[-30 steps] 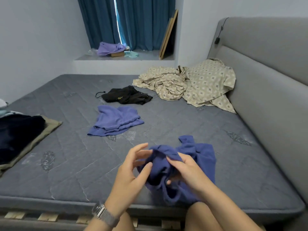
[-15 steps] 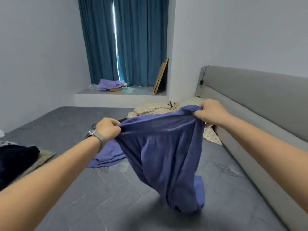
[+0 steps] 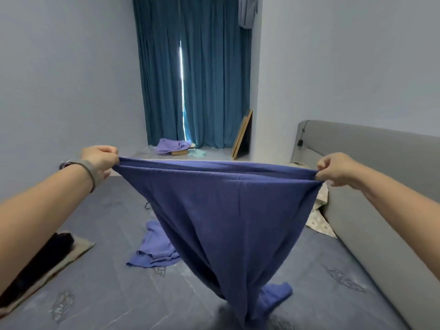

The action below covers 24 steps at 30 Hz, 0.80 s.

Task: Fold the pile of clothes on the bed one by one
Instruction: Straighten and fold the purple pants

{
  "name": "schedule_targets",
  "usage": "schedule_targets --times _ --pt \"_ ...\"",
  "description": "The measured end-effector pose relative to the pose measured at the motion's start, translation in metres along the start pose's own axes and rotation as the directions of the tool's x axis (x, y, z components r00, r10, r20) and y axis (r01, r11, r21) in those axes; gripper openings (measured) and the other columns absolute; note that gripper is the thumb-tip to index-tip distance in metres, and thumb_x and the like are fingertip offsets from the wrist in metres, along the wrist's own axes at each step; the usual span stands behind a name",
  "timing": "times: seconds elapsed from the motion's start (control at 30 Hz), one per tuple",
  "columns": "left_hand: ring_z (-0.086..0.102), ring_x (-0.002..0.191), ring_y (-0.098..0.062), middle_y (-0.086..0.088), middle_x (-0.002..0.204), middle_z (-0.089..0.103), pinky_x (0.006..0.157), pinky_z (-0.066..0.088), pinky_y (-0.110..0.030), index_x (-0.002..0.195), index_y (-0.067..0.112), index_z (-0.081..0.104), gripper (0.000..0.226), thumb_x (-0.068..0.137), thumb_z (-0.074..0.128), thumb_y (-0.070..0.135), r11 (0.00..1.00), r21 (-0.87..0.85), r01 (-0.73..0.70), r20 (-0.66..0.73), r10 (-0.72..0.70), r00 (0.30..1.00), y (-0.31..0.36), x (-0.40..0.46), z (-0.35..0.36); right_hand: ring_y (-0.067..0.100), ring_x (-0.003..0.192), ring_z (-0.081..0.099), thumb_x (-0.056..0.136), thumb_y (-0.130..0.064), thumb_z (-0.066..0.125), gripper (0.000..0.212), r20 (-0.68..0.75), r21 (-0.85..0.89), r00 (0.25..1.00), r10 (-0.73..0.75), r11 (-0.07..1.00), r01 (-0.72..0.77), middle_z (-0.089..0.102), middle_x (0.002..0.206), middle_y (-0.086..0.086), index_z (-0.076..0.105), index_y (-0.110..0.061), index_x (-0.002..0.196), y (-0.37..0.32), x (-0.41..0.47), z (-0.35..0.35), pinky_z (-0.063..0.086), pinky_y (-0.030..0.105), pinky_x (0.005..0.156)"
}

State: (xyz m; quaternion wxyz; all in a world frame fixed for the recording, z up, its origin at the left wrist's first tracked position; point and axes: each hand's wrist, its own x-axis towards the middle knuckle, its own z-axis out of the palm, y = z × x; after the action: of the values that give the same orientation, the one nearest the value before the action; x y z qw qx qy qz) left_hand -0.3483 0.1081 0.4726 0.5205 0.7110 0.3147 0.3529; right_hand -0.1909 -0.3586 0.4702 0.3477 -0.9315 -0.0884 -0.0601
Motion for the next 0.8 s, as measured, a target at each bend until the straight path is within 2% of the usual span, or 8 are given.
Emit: schedule_targets --times 0.17,0.27,0.33,0.4,0.53,0.63,0.73,0.8 --pt "0.052 0.072 -0.009 0.001 0.078 0.058 0.053 0.042 -0.008 0.041 0.027 0.066 0.067 0.079 0.035 -0.020 0.892 0.189 -0.412 0.254 0.360 0.897 0.032 -0.017 0.003 0.014 0.083 0.057 0.079 0.019 0.042 0.045 0.104 0.348 0.948 -0.301 0.904 0.249 0.062 0.080 -0.005 0.065 -0.017 0.065 -0.062 -0.011 0.028 0.048 0.026 0.079" --pt "0.060 0.097 -0.018 0.003 0.103 0.069 0.077 0.047 -0.018 0.076 0.037 0.077 0.065 0.074 0.038 -0.014 0.440 0.503 -0.744 0.594 0.449 0.667 0.045 -0.046 0.031 0.015 0.102 0.056 0.074 0.020 0.039 0.058 0.219 -0.090 0.778 -0.589 0.782 0.617 0.065 0.108 -0.006 0.078 -0.018 0.096 -0.104 -0.017 0.063 0.041 0.019 0.085" --pt "0.057 0.109 -0.025 0.004 0.120 0.064 0.086 0.048 -0.030 0.110 0.033 0.072 0.058 0.082 0.039 -0.006 0.289 0.615 -0.734 0.611 0.413 0.675 0.053 -0.058 0.044 0.023 0.110 0.048 0.082 0.007 0.047 0.056 0.333 -0.515 0.687 -0.645 0.486 0.706 0.058 0.119 -0.001 0.070 -0.031 0.115 -0.118 -0.018 0.079 0.040 0.028 0.085" --pt "0.060 0.104 -0.032 -0.009 0.115 0.065 0.084 0.053 -0.035 0.116 0.015 0.069 0.056 0.081 0.033 -0.010 0.480 0.542 -0.690 0.593 0.363 0.719 0.058 -0.063 0.054 0.028 0.118 0.037 0.088 -0.006 0.049 0.055 0.424 -0.665 0.721 -0.547 0.353 0.658 0.046 0.129 0.004 0.054 -0.040 0.131 -0.122 -0.021 0.094 0.039 0.037 0.092" --pt "0.055 0.064 -0.021 -0.010 0.072 0.052 0.050 0.054 -0.026 0.087 0.001 0.058 0.036 0.079 0.027 -0.016 0.936 0.075 -0.345 0.515 0.260 0.817 0.075 -0.067 0.064 0.035 0.138 0.014 0.089 -0.025 0.053 0.062 0.551 -0.552 0.731 -0.401 0.482 0.681 0.011 0.155 0.005 0.031 -0.048 0.142 -0.121 -0.038 0.128 0.024 0.054 0.109" --pt "0.044 0.066 -0.021 -0.006 0.067 0.038 0.057 0.038 -0.025 0.068 0.012 0.040 0.031 0.080 0.035 -0.016 0.961 -0.186 -0.204 0.501 0.271 0.822 0.087 -0.070 0.076 0.033 0.142 0.004 0.084 -0.038 0.058 0.056 0.632 -0.438 0.630 -0.452 0.462 0.771 0.004 0.155 0.002 0.039 -0.032 0.136 -0.115 -0.060 0.155 0.015 0.060 0.109" --pt "0.049 0.069 -0.023 -0.007 0.074 0.042 0.064 0.043 -0.030 0.068 0.010 0.041 0.028 0.085 0.045 -0.011 0.928 -0.338 -0.160 0.483 0.317 0.816 0.095 -0.066 0.080 0.026 0.125 0.028 0.083 -0.062 0.052 0.049 0.709 -0.264 0.498 -0.500 0.466 0.844 0.038 0.130 0.002 0.058 -0.021 0.110 -0.107 -0.080 0.168 0.021 0.053 0.104" --pt "0.051 0.074 -0.022 -0.009 0.082 0.050 0.067 0.043 -0.030 0.077 0.004 0.054 0.016 0.089 0.048 -0.004 0.889 -0.079 -0.452 0.493 0.428 0.757 0.091 -0.051 0.072 0.021 0.102 0.046 0.087 -0.074 0.034 0.057 0.660 -0.227 0.553 -0.509 0.566 0.792 0.053 0.102 -0.001 0.061 -0.024 0.083 -0.105 -0.076 0.160 0.026 0.047 0.097"
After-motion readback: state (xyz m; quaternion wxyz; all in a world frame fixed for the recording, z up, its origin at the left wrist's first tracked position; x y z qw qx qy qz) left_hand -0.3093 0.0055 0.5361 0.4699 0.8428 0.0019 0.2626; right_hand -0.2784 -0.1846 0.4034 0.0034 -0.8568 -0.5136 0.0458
